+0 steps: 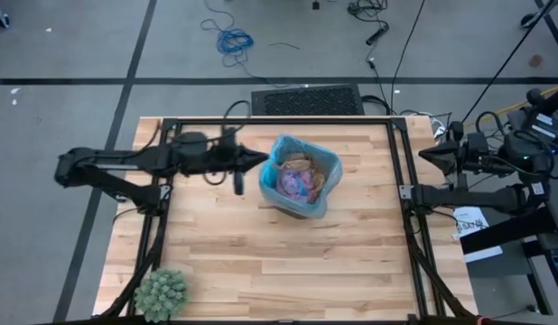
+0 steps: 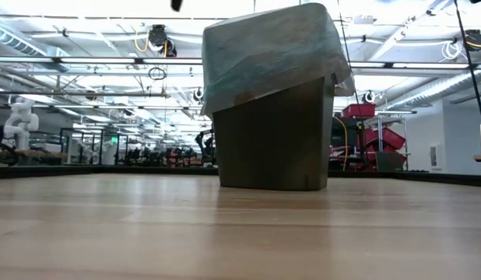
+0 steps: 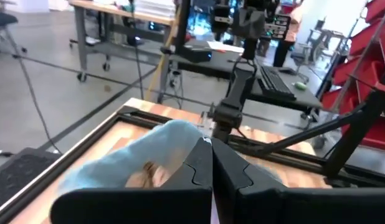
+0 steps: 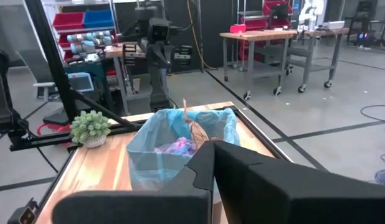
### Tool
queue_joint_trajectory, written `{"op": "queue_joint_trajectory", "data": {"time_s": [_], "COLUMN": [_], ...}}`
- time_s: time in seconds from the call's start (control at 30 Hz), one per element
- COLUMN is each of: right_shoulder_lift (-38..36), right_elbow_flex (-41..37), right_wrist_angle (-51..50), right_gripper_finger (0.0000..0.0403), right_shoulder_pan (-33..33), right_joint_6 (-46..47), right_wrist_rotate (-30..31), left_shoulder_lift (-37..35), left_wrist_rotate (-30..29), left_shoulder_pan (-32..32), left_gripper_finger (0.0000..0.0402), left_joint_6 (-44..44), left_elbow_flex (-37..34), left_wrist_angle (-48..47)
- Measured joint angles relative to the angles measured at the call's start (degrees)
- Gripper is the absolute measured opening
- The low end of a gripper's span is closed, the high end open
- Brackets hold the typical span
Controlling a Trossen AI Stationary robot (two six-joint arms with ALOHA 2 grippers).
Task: Pick and place trash into bin
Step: Return to Home Position
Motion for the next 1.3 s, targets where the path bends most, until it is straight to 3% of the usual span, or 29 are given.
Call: {"op": "queue_joint_trajectory", "data": {"time_s": [0.3, 0.4, 0.67, 0.83, 1.0, 1.13, 1.3], "right_shoulder_lift": [-7.67, -12.70, -12.72, -12.74, -12.72, -12.70, -12.59], "right_elbow_flex": [-0.97, -4.61, -15.46, -22.50, -28.95, -37.61, -51.75], "right_wrist_angle": [-15.41, -12.88, -7.58, 3.01, 22.81, 36.90, 48.93], "right_gripper_finger": [0.0000, 0.0000, 0.0000, 0.0000, 0.0000, 0.0000, 0.0000], "right_shoulder_pan": [0.02, -0.07, 0.37, 0.50, 0.50, 0.50, 0.50], "right_joint_6": [10.09, 11.16, 11.25, 11.96, 10.42, 9.21, 14.72], "right_wrist_rotate": [8.78, 8.81, 8.76, 5.51, 3.81, 3.87, 4.08], "left_shoulder_lift": [-18.82, -24.43, -40.81, -47.47, -51.55, -52.60, -53.47], "left_wrist_rotate": [-6.33, -9.61, -12.06, -12.28, -12.30, -12.30, -12.40], "left_shoulder_pan": [0.37, 0.33, 0.57, 0.70, 0.70, 0.70, 0.70], "left_gripper_finger": [0.0000, 0.0000, 0.0000, 0.0000, 0.0000, 0.0000, 0.0000], "left_joint_6": [0.37, 0.33, 0.08, -0.07, -0.24, -0.52, -2.04], "left_elbow_flex": [-21.57, -27.10, -37.04, -41.24, -42.21, -42.25, -42.25], "left_wrist_angle": [1.57, 1.51, 1.96, 1.38, -3.23, -5.62, -9.01]}}
